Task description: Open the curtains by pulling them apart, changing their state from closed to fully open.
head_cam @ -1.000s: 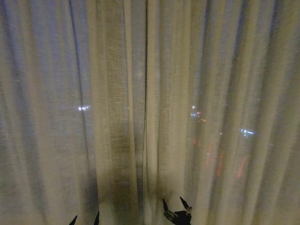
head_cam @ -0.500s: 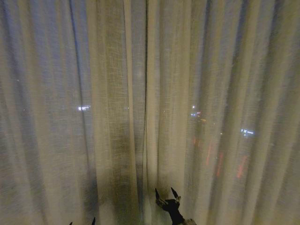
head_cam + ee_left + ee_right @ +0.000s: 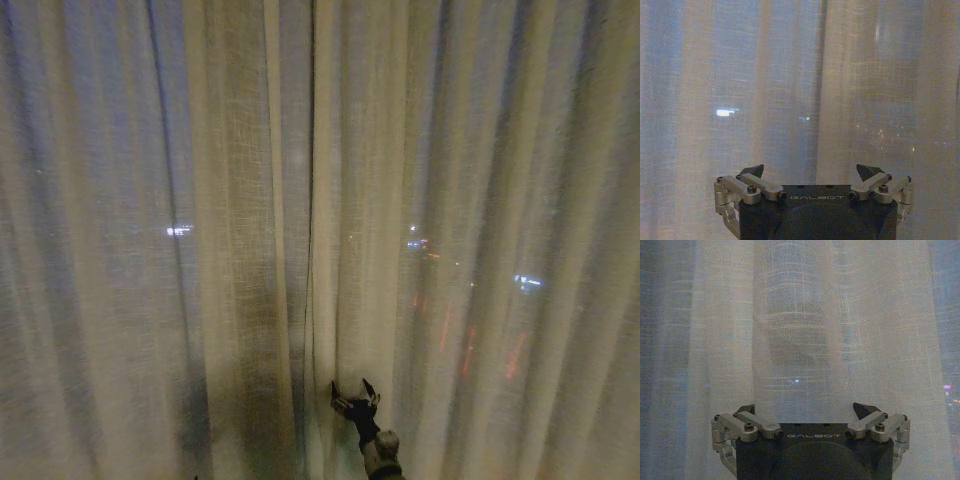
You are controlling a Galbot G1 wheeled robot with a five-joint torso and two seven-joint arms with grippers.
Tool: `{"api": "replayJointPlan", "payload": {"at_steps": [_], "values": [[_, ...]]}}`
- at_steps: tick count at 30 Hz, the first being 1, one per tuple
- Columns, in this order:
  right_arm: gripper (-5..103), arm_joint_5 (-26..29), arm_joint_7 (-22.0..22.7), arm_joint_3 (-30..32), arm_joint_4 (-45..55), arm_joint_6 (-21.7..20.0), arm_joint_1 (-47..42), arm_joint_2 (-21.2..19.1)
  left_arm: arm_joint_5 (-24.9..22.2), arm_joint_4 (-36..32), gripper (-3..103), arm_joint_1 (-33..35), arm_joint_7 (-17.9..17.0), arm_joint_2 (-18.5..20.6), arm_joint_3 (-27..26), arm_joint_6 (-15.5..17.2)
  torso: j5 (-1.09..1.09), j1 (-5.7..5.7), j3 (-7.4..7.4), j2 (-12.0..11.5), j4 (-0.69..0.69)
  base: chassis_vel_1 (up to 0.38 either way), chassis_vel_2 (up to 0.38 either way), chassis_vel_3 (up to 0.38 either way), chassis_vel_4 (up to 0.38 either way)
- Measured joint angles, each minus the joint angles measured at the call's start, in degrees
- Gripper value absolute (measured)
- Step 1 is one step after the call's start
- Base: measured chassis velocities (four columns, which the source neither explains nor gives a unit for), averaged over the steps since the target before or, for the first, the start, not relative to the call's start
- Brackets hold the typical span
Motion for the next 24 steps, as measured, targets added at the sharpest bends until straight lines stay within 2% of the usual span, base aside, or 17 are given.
{"api": "replayJointPlan", "payload": {"at_steps": [3, 4, 5, 7, 10, 11, 14, 16, 18, 19, 22, 23, 24], "values": [[100, 0.47, 0.09, 0.06, -0.18, -0.66, 0.59, 0.0, -0.05, -0.08, 100, 0.02, -0.01, -0.01, 0.01, -0.06, 0.0, 0.0, 0.0, 0.0, 0.0, 0.0, 0.0, 0.0, 0.0], [103, 0.62, 0.09, 0.18, -0.13, -0.82, 0.55, 0.0, -0.06, -0.2, 100, 0.02, -0.02, -0.01, 0.11, -0.06, 0.0, 0.0, 0.0, 0.0, -0.01, 0.0, 0.0, 0.0, 0.0], [99, 0.66, 0.09, 0.26, 0.07, -0.87, 0.39, 0.0, -0.07, -0.34, 100, 0.0, -0.03, -0.01, 0.16, -0.06, 0.0, 0.0, 0.0, 0.0, -0.01, 0.0, 0.0, 0.0, 0.0], [99, 0.67, 0.04, 0.39, 0.35, -0.89, 0.12, 0.0, -0.07, -0.48, 100, -0.01, -0.04, -0.01, 0.21, -0.06, 0.0, 0.0, 0.0, 0.0, -0.01, 0.0, 0.0, 0.0, 0.0], [84, 0.7, -0.16, 0.8, 1.05, -0.9, -0.77, 0.01, -0.09, -0.69, 100, -0.04, -0.06, -0.01, 0.28, -0.01, 0.0, 0.0, 0.0, 0.0, -0.01, 0.0, 0.0, 0.0, 0.0], [84, 0.7, -0.16, 0.8, 1.05, -0.9, -0.77, 0.01, -0.09, -0.69, 100, -0.04, -0.06, -0.01, 0.28, -0.01, 0.0, 0.0, 0.0, 0.0, -0.01, 0.0, 0.0, 0.0, 0.0], [66, 0.62, -0.36, 0.98, 1.79, -0.87, -1.77, 0.0, -0.13, -0.97, 100, 0.11, -0.07, 0.04, 0.35, -0.01, 0.0, 0.0, 0.0, 0.0, -0.01, 0.0, 0.0, 0.0, 0.0], [66, 0.58, -0.38, 0.98, 1.9, -0.86, -1.89, 0.0, -0.15, -1.04, 100, 0.13, -0.07, 0.07, 0.33, -0.01, 0.0, 0.0, -0.01, 0.0, -0.01, 0.0, 0.0, 0.0, 0.0], [56, 0.49, -0.39, 0.87, 2.16, -0.84, -2.25, 0.0, -0.3, -1.43, 100, 0.15, -0.09, 0.19, 0.28, -0.01, 0.0, 0.0, 0.0, 0.0, -0.01, 0.0, 0.0, 0.0, 0.0], [56, 0.49, -0.39, 0.87, 2.16, -0.84, -2.25, 0.0, -0.3, -1.43, 100, 0.15, -0.09, 0.19, 0.28, -0.01, 0.0, 0.0, 0.0, 0.0, -0.01, 0.0, 0.0, 0.0, 0.0], [39, 0.41, -0.39, 0.8, 2.34, -0.83, -2.45, 0.0, -0.85, -2.05, 100, 0.13, -0.1, 0.36, 0.27, 0.02, 0.0, -0.01, -0.01, 0.0, -0.01, 0.0, 0.0, 0.0, 0.0], [39, 0.41, -0.39, 0.8, 2.34, -0.83, -2.45, 0.0, -0.85, -2.05, 100, 0.13, -0.1, 0.36, 0.27, 0.02, 0.0, -0.01, -0.01, 0.0, -0.01, 0.0, 0.0, 0.0, 0.0], [34, 0.4, -0.39, 0.8, 2.36, -0.83, -2.45, 0.01, -0.89, -2.07, 100, 0.13, -0.1, 0.41, 0.27, 0.03, 0.0, 0.0, 0.0, 0.0, -0.01, 0.0, 0.0, 0.0, 0.0]]}}
